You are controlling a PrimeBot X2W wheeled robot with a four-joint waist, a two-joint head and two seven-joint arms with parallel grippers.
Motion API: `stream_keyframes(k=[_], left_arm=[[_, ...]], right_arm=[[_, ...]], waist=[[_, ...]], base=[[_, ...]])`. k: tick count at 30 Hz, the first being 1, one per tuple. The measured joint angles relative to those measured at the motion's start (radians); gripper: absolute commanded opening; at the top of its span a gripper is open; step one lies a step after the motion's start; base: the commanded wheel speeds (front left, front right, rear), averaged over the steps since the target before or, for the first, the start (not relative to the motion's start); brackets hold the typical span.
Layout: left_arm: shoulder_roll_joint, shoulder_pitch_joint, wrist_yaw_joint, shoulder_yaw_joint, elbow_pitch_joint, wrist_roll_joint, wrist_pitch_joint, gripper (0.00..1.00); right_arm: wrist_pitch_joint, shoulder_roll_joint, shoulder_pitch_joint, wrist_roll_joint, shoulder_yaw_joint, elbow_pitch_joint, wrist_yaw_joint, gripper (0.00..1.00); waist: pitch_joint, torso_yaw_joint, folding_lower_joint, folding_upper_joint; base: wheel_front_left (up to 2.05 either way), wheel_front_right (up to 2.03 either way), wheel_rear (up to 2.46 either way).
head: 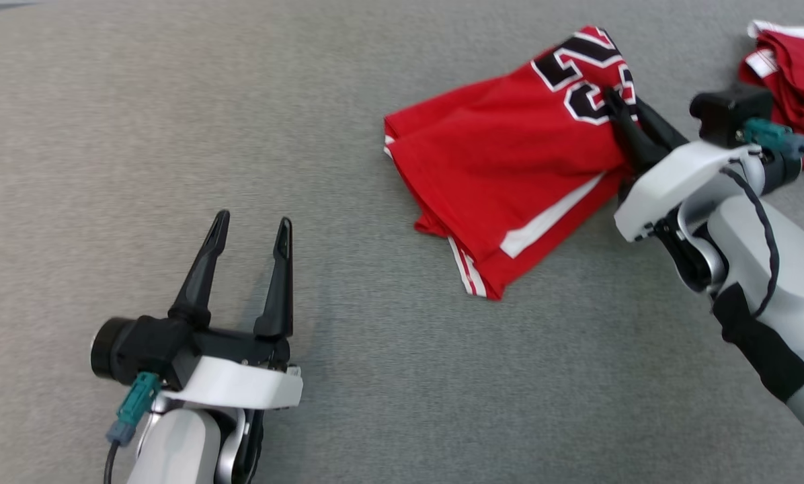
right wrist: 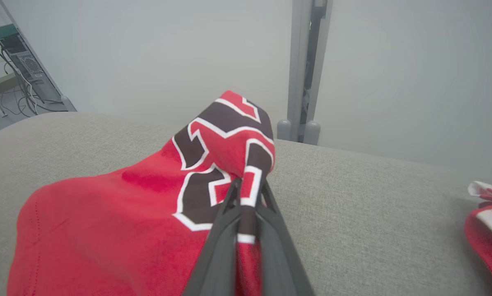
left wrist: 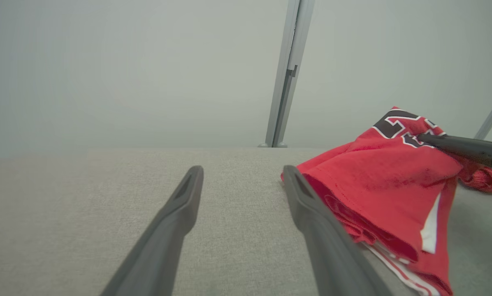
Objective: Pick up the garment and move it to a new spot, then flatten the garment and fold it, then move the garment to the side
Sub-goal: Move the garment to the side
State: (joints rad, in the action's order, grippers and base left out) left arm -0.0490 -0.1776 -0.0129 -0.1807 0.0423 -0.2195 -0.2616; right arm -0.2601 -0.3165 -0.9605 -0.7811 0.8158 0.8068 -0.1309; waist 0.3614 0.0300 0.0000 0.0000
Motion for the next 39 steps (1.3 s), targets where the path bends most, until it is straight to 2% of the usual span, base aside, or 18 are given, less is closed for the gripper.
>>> stream_keyframes(k=[11,22,30,39], left_arm=[[-0.008,-0.104,-0.038,-0.023,-0.032,0.07,0.0,1.0],[-0.032,-0.162,-0.048,-0.047,-0.091,0.08,0.042,1.0],[-0.053,-0.181,-0.047,-0.048,-0.137,0.086,0.077,1.0],[-0.076,-0.181,-0.039,-0.04,-0.168,0.086,0.102,1.0]], right_arm=[[0.0,0.043,-0.107,0.083,-0.097,0.012,0.0,0.0],[0.0,0.05,-0.174,0.145,-0.226,0.019,0.0,0.0],[0.0,0.005,-0.199,0.162,-0.265,0.023,0.0,0.0],[-0.001,-0.08,-0.256,0.131,-0.229,0.053,0.0,0.0]], waist=[[0.093,-0.13,0.0,0.0],[0.158,-0.243,0.0,0.0],[0.19,-0.296,0.0,0.0],[0.21,-0.296,0.0,0.0]], base=[[0.0,0.0,0.0],[0.0,0.0,0.0],[0.0,0.0,0.0],[0.0,0.0,0.0]])
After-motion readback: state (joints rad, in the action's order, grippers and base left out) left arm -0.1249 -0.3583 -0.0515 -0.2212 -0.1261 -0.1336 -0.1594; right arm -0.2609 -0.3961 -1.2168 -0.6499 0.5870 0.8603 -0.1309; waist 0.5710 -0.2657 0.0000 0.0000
